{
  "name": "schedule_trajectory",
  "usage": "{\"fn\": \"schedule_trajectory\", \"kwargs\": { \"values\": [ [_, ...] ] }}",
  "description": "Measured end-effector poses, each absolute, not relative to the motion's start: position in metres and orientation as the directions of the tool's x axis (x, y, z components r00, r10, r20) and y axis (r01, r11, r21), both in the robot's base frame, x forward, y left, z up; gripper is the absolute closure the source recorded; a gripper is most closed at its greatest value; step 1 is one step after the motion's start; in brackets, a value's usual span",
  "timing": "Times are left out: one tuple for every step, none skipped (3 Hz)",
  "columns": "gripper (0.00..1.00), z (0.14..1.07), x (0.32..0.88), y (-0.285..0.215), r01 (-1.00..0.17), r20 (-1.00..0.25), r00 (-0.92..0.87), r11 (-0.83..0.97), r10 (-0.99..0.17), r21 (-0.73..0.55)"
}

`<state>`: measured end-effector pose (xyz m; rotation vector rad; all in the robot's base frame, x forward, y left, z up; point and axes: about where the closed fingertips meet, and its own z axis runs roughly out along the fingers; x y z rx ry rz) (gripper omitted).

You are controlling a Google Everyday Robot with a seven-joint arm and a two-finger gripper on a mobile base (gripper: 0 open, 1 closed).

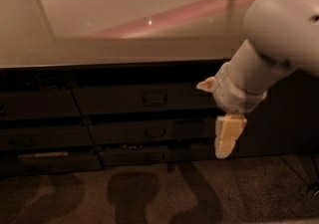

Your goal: Open top drawer

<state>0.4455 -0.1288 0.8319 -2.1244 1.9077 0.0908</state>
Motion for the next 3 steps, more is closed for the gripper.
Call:
{"fn": "schedule_trajectory", "kwargs": {
  "values": [
    [0.00,0.8187,0.4401,-0.1227,-0.947,-0.173,0.201,-0.146,-0.964,-0.288],
    [0.00,0.8186,0.4472,-0.1190,-0.937,-0.179,0.204,-0.139,-0.963,-0.319],
    [0.00,0.8186,0.4472,-0.1190,-0.937,-0.179,0.204,-0.139,-0.963,-0.319]
  ]
}}
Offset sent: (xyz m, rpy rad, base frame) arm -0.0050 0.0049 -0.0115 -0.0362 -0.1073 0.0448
